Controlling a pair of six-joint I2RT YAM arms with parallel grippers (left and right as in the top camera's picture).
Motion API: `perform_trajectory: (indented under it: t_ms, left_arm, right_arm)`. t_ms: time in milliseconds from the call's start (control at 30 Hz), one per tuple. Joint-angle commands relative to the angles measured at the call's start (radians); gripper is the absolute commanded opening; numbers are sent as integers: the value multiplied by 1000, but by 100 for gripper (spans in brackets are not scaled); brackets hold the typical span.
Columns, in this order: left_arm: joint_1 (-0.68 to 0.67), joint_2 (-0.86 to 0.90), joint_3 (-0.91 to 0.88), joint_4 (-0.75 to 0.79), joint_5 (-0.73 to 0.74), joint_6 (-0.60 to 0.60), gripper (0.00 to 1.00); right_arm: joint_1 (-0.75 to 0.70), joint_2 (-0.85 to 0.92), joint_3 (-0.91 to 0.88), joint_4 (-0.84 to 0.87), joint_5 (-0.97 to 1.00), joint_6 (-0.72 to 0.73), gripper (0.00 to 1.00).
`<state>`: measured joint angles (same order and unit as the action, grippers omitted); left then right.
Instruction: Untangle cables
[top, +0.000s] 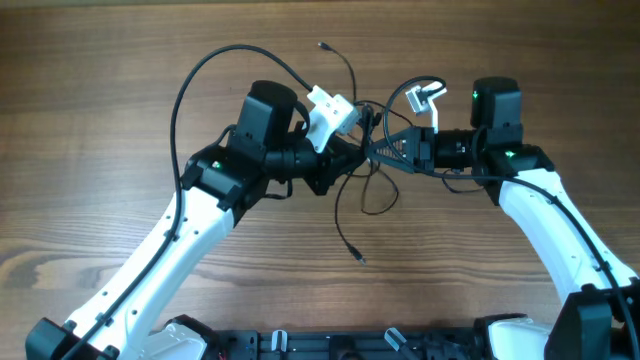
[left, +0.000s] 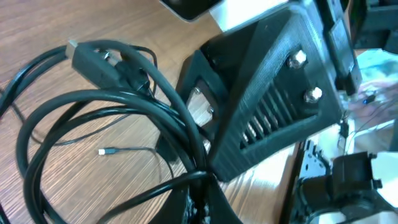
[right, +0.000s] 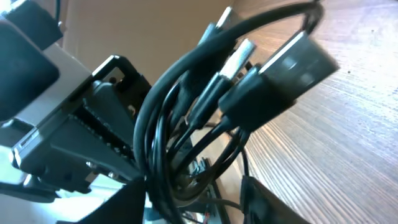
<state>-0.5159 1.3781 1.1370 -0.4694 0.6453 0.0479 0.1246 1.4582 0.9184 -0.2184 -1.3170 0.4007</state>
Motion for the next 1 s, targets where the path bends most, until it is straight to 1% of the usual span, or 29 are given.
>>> perform_trajectory:
  t_ms: [0,33,67,100,133,233,267,300,433,667,700,733,800,833,867,900,967]
  left_arm:
    - [4,-9,10,19,92,-38,4]
    - [4,-9,10,9,98,-38,4]
    - [4,-9,10,-7,98,-38,4]
    - [4,-9,10,-26,98,-38,4]
    - [4,-9,10,-43,98,-38,4]
    - [4,-9,10,-76,98,-38,4]
    - [4,-9,10,-76,98,-38,4]
    - [4,-9,10,-74,98,-38,4]
    - [4,-9,10,-47,98,-38,4]
    - [4,-9,10,13,98,-38,4]
    - [4,-9,10,14,98,-38,4]
    - [4,-9,10,14,98,-38,4]
    - [4,-9,10,10,98,-38,4]
    - [4,-9,10,-2,98,-38,4]
    - [4,-9,10,-21,98,-38,4]
    - [4,-9,10,-72,77,-37,4]
    - [4,-9,10,-138,2,-37,4]
  right_arm:
    - [1,-13,5,-9,54,-1,31]
    - [1,-13,5,-5,54,-1,22]
    - [1,-13,5,-5,54,0,19]
    - [1,-13,5,-5,53,6,20]
    - [1,-13,5,7,53,31,24]
    - [1,-13,5,77,40,94,25]
    - [2,-13,5,92,24,100,29]
    - [2,-13,5,93,11,100,30]
    - [2,-13,5,91,-46,100,31]
    - [3,-13,5,90,-82,124,29]
    - [3,-13,5,90,-82,124,25]
    - [3,-13,5,90,-76,124,18]
    - [3,-13,5,81,-29,125,9]
    - [3,-13,5,48,20,125,6]
    - [3,-13,5,19,65,122,6]
    - [3,-13,5,-46,190,121,6]
    - [3,-13,5,-133,378,95,6]
